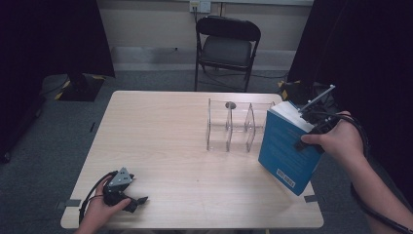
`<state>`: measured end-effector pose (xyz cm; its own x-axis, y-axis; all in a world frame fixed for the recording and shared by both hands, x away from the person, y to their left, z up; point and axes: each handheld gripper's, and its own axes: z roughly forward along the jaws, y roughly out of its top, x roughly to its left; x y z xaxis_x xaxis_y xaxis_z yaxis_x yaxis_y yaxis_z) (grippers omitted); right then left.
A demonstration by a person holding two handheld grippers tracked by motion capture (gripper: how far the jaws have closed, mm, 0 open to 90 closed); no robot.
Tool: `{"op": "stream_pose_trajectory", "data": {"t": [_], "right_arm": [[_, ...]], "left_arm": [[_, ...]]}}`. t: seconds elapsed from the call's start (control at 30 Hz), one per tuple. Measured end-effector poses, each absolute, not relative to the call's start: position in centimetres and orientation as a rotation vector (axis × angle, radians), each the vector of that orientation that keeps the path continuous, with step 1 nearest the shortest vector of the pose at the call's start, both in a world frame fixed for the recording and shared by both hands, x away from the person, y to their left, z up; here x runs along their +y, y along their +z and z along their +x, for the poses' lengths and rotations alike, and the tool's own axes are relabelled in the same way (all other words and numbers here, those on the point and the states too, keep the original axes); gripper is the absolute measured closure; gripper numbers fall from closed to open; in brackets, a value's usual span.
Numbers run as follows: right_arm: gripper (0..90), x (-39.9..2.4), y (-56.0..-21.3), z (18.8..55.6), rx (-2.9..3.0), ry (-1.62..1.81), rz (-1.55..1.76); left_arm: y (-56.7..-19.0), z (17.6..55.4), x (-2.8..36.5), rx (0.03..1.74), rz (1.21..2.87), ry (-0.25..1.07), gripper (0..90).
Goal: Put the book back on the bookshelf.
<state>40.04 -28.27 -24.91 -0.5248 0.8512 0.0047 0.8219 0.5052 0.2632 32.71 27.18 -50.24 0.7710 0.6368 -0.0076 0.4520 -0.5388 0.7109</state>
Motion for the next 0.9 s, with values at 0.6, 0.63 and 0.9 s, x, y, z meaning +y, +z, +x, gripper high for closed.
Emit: {"op": "stream_pose_trajectory", "data": {"t": [0.6,0.63,0.9], "right_arm": [[61.6,-27.0,-25.1,42.2,2.538,0.334,1.566],[61.6,-27.0,-25.1,42.4,2.536,0.335,1.57],[61.6,-26.5,-25.1,43.4,2.534,0.327,1.576]], "left_arm": [[-50.2,32.7,27.2,0.806,2.234,0.328,0.0],[-50.2,32.7,27.2,0.806,2.234,0.327,0.0],[-50.2,32.7,27.2,0.806,2.234,0.328,0.0]]}}
